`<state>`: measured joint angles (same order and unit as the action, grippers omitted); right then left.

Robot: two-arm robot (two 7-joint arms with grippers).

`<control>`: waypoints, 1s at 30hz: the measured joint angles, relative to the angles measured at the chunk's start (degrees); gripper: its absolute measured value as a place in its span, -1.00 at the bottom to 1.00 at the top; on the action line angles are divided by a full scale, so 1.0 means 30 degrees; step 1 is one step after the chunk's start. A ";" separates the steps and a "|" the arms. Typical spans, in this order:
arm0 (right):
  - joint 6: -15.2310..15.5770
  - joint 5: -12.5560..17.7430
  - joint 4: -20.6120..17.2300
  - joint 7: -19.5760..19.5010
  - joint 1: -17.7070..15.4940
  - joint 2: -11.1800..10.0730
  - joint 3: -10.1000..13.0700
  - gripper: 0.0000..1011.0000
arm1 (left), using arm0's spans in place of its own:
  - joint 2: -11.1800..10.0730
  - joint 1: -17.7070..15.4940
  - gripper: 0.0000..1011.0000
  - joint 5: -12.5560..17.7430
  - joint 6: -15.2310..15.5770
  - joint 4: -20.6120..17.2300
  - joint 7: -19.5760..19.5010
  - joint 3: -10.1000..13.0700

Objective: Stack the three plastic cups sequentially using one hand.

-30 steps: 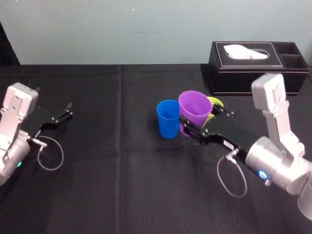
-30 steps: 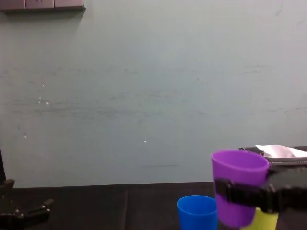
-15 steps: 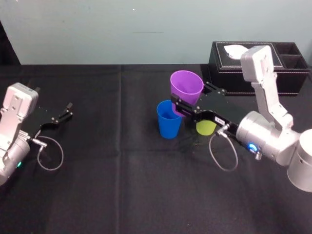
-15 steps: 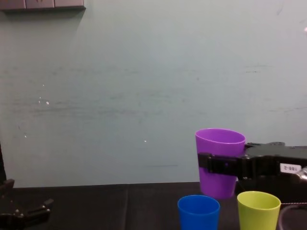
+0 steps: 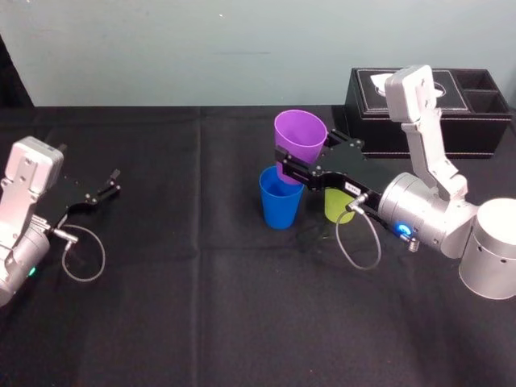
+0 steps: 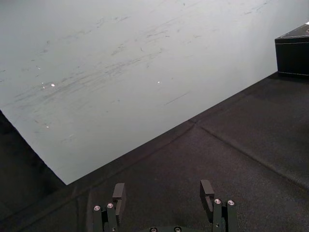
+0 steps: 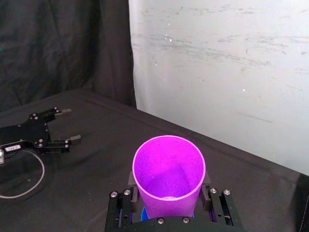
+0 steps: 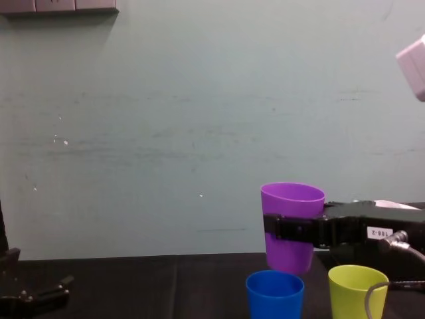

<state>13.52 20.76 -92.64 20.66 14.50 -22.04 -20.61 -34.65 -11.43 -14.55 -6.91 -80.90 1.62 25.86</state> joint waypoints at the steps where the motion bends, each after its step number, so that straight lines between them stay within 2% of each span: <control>1: -0.0016 0.0006 0.0060 -0.0001 0.0021 0.0005 -0.0027 0.43 | 0.0000 0.0000 1.00 0.0001 0.0000 0.0000 0.0000 0.0000; 30: -0.0397 -0.0348 0.1479 -0.0087 0.0636 0.0354 -0.0761 0.43 | 0.0000 0.0000 1.00 0.0001 0.0000 0.0000 0.0000 0.0000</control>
<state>12.32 19.72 -88.21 20.40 16.41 -20.98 -22.89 -34.65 -11.43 -14.54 -6.91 -80.90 1.62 25.86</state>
